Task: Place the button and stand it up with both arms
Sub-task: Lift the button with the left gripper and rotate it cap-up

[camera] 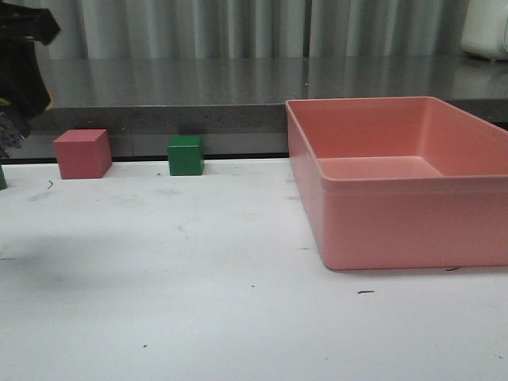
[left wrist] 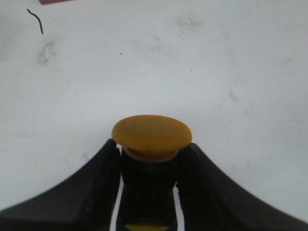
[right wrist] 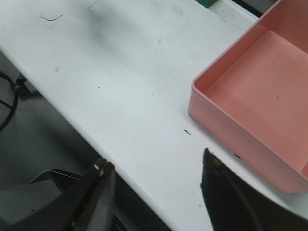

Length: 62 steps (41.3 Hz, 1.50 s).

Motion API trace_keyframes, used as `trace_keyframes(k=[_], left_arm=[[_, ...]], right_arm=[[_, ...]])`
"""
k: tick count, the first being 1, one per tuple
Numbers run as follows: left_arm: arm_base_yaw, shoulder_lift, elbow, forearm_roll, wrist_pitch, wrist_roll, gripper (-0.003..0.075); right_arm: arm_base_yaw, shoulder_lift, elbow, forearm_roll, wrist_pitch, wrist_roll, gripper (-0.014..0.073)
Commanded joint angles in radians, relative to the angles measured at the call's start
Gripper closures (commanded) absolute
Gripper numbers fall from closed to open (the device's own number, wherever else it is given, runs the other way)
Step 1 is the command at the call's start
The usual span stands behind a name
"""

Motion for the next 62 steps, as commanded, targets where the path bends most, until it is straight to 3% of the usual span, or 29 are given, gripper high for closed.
trace_keyframes(k=[1, 17, 19, 24, 29, 47, 62], left_arm=[[0.038, -0.124, 0.069, -0.103, -0.191, 0.102, 0.0545], [0.0, -0.397, 0.506, -0.097, -0.812, 0.102, 0.0545], [-0.023, -0.415, 0.573, -0.088, -0.945, 0.102, 0.0545], [-0.083, -0.42, 0.696, -0.076, -1.196, 0.102, 0.0545], [-0.124, -0.374, 0.764, -0.069, -1.352, 0.1, 0.0545], [-0.139, -0.074, 0.769, -0.064, -1.719, 0.021, 0.0545], [-0.139, 0.104, 0.769, -0.039, -1.944, -0.067, 0.0545]], right_arm=[[-0.004, -0.004, -0.026, -0.016, -0.058, -0.01, 0.0167], [-0.004, -0.004, -0.026, -0.016, -0.058, -0.01, 0.0167], [-0.004, -0.004, -0.026, -0.016, -0.058, -0.01, 0.0167], [-0.004, -0.004, -0.026, -0.016, -0.058, -0.01, 0.0167], [-0.004, -0.004, -0.026, -0.016, -0.058, -0.01, 0.0167], [-0.004, -0.004, -0.026, -0.016, -0.058, -0.01, 0.0167], [-0.004, -0.004, -0.026, -0.016, -0.058, -0.01, 0.0167]])
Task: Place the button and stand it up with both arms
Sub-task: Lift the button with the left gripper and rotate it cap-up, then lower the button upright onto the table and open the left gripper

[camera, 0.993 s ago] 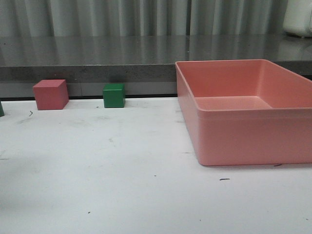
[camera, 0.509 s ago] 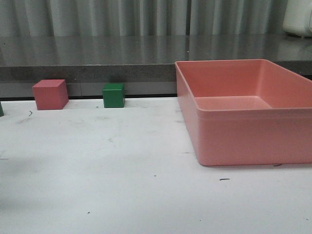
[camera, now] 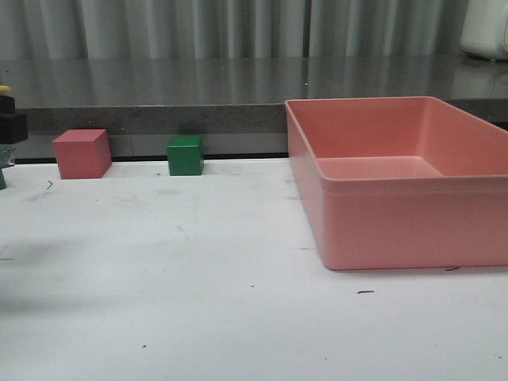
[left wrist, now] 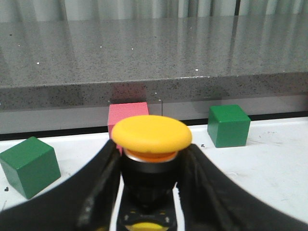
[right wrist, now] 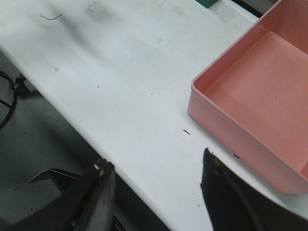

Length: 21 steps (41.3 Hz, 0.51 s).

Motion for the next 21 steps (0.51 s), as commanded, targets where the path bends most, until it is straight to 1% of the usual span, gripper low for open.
trace_keyframes(k=[1, 4, 12, 17, 21], left_arm=[[-0.007, 0.012, -0.021, 0.005, -0.169, -0.029, 0.0545], [-0.007, 0.044, -0.023, 0.005, -0.206, -0.072, 0.0545], [-0.007, 0.121, -0.023, 0.025, -0.267, -0.101, 0.0545], [-0.007, 0.155, -0.055, 0.079, -0.265, -0.101, 0.0545], [-0.007, 0.187, -0.086, 0.088, -0.265, -0.101, 0.0545]], right_arm=[[-0.004, -0.004, -0.026, -0.016, -0.058, -0.005, 0.0167], [-0.004, -0.004, -0.026, -0.016, -0.058, -0.005, 0.0167], [-0.004, -0.004, -0.026, -0.016, -0.058, -0.005, 0.0167], [-0.004, -0.004, -0.026, -0.016, -0.058, -0.005, 0.0167], [-0.004, -0.004, -0.026, -0.016, -0.058, -0.005, 0.0167]])
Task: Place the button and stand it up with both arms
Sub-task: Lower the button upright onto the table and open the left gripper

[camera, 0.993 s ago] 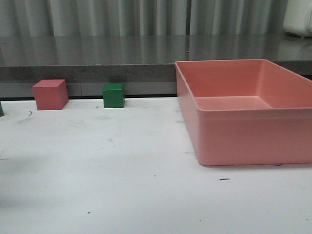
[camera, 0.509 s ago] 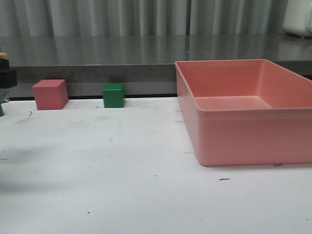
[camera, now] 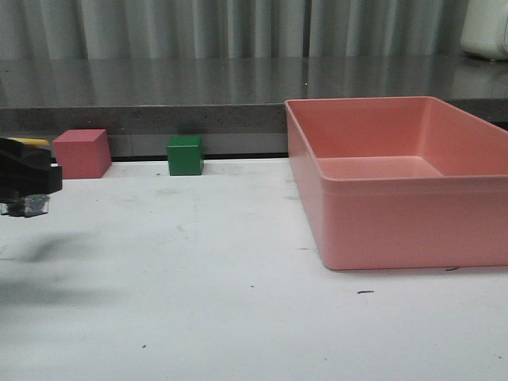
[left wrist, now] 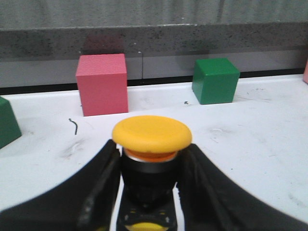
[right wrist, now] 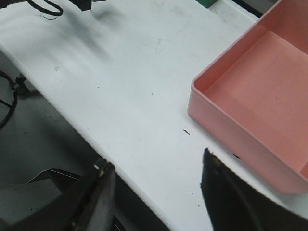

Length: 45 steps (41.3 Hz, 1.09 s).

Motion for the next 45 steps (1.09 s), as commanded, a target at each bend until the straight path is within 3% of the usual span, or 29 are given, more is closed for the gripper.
trace_keyframes(k=[1, 19, 45], left_arm=[[-0.007, -0.003, -0.045, 0.014, -0.24, -0.012, 0.0545], [-0.007, 0.118, -0.151, 0.06, -0.24, -0.012, 0.0545], [-0.005, 0.126, -0.143, 0.06, -0.133, -0.012, 0.054]], right_arm=[[-0.004, -0.004, -0.026, -0.016, -0.058, -0.004, 0.0167], [-0.004, -0.004, -0.026, -0.016, -0.058, -0.004, 0.0167], [-0.004, -0.004, -0.026, -0.016, -0.058, -0.004, 0.0167]])
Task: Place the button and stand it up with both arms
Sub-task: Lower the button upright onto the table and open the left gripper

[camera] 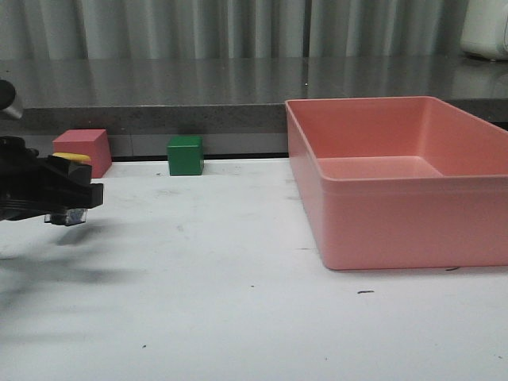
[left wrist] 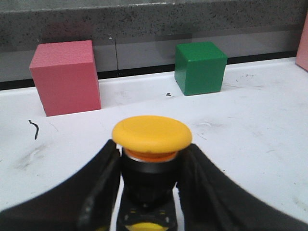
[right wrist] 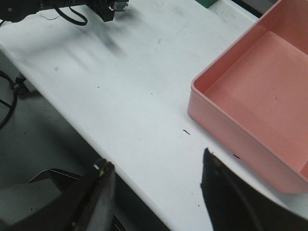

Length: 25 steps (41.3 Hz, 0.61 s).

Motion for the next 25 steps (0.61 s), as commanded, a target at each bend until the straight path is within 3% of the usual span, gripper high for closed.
trace_keyframes(k=[1, 25], left_arm=[[-0.005, -0.038, -0.006, -0.003, -0.13, -0.01, 0.0539], [-0.005, -0.092, 0.075, -0.002, -0.125, -0.01, 0.0283]], right_arm=[[-0.004, -0.004, -0.026, -0.016, -0.058, -0.004, 0.0167], [-0.004, -0.004, -0.026, -0.016, -0.058, -0.004, 0.0167]])
